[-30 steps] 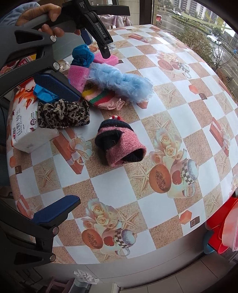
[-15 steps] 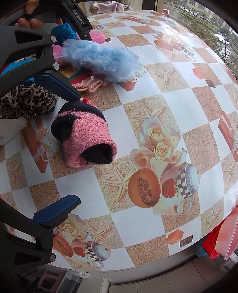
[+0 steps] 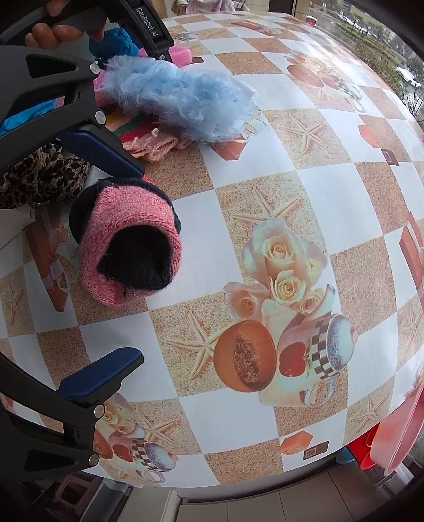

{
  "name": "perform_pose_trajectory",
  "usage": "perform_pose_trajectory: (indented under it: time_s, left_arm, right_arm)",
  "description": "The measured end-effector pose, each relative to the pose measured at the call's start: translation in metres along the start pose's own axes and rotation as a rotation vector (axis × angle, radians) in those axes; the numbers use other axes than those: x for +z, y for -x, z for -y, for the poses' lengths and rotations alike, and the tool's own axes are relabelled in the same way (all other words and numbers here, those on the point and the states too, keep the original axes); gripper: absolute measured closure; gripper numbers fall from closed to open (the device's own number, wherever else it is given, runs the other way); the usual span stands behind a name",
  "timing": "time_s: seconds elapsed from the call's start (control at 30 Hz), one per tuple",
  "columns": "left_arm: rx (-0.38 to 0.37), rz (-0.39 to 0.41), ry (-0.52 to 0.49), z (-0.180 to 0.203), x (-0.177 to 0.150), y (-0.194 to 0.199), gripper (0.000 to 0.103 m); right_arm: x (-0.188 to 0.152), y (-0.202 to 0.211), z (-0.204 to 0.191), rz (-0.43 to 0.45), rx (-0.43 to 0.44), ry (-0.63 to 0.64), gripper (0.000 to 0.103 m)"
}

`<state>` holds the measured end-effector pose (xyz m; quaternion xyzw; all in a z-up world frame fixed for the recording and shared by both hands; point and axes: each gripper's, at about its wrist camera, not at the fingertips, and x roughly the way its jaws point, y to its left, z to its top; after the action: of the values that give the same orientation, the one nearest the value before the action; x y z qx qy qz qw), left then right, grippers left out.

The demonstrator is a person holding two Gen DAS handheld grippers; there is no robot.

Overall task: Organize soft objects
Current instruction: 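Grasp the pink sponge with the left tool while the right grasps the pink-black knit hat, then carry the pink sponge and knit hat with both tools over the white box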

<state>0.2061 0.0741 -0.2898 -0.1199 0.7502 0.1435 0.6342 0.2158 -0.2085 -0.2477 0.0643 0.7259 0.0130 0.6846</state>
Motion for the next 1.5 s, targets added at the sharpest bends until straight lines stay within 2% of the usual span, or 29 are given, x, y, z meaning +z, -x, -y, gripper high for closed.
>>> perform_pose_trajectory:
  time_s: [0.03, 0.17, 0.23, 0.3, 0.33, 0.43, 0.53, 0.7, 1.03, 1.33, 1.37, 1.5]
  left_arm:
    - [-0.004, 0.001, 0.0, 0.004, -0.001, 0.006, 0.002]
    - [-0.003, 0.025, -0.014, 0.013, -0.007, 0.023, 0.008]
    - [-0.017, 0.032, -0.022, 0.014, -0.008, 0.026, 0.013]
    - [-0.055, 0.033, -0.021, 0.015, -0.009, 0.033, 0.027]
    - [-0.059, 0.037, -0.022, 0.016, -0.009, 0.035, 0.029]
    - [-0.04, 0.053, -0.057, 0.018, -0.009, 0.041, 0.03]
    - [-0.046, 0.081, -0.055, 0.014, -0.01, 0.052, 0.03]
    - [-0.015, 0.142, -0.096, 0.018, -0.014, 0.078, 0.03]
    - [-0.016, 0.228, -0.154, 0.03, -0.031, 0.128, 0.03]
    - [-0.03, 0.264, -0.217, 0.04, -0.073, 0.148, 0.03]
    - [-0.031, 0.269, -0.225, 0.04, -0.075, 0.148, 0.03]
    - [-0.031, 0.288, -0.256, 0.048, -0.093, 0.157, 0.03]
  right_arm:
    - [0.0, -0.001, -0.001, -0.001, 0.002, 0.003, 0.002]
    - [-0.003, -0.006, -0.011, -0.011, 0.018, 0.019, 0.032]
    - [-0.004, -0.009, -0.015, -0.018, 0.015, 0.034, 0.034]
    - [-0.006, -0.009, -0.017, -0.01, 0.006, 0.047, 0.041]
    - [-0.008, -0.009, -0.017, -0.009, 0.012, 0.046, 0.045]
    - [-0.01, -0.008, -0.015, -0.008, 0.019, 0.023, 0.055]
    - [-0.009, -0.003, -0.013, -0.006, 0.023, 0.014, 0.059]
    - [-0.01, 0.007, 0.005, 0.003, 0.03, -0.002, 0.059]
    - [-0.021, 0.037, 0.034, 0.025, 0.048, -0.04, 0.059]
    - [-0.039, 0.062, 0.057, 0.031, 0.076, -0.055, 0.059]
    - [-0.034, 0.072, 0.054, 0.031, 0.079, -0.057, 0.059]
    - [-0.05, 0.083, 0.056, 0.039, 0.095, -0.056, 0.059]
